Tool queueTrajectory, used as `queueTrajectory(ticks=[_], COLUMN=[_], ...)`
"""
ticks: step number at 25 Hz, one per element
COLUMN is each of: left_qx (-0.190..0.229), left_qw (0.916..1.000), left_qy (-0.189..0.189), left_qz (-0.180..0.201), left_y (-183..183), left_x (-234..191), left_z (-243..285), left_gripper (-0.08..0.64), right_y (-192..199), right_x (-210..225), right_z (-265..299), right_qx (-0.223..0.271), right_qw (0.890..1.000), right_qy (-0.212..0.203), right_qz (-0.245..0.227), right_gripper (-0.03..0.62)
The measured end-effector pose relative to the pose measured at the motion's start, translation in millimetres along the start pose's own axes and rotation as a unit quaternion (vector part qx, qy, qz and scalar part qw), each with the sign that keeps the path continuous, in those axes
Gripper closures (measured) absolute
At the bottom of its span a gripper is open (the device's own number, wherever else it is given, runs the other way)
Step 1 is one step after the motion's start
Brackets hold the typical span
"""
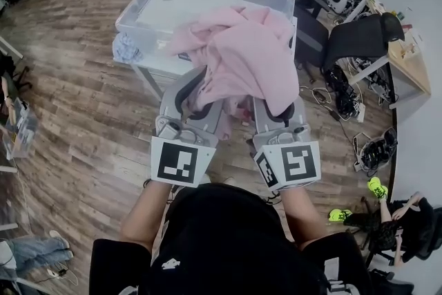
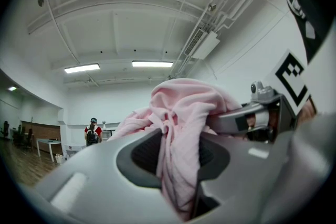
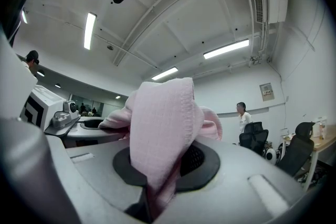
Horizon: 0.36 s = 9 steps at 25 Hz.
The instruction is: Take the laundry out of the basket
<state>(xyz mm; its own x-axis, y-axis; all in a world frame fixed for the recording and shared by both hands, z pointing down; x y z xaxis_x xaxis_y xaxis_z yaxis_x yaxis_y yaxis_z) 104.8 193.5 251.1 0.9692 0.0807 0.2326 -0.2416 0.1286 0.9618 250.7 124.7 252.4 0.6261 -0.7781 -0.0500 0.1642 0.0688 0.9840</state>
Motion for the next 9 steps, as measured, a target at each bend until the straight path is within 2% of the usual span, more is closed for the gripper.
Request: queueTrajectory(ticks=[9], left_qx=[0.000], left_qw=[1.0000], left_qy=[-0.002], left_qz=[0.001], left_y=[-4.5], left_x=[5.6], left_z=[-5.0], left_gripper=[0.439], right_y=[-1.9], right_x=[0.4], right_z=[-7.7], right_qx=[0.003], right_qw=[1.000], right_qy=[-0.001], right_qz=[0.002], right_gripper=[0.523])
Point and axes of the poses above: the fingertips, and each gripper's own axes: z forward along the fingers, x to its right, y out of its underside, the point moved 9 cm from there along -z, backward along the fingers, and after that the axes turned 14 degrees about -x, right-handed, at the moved point
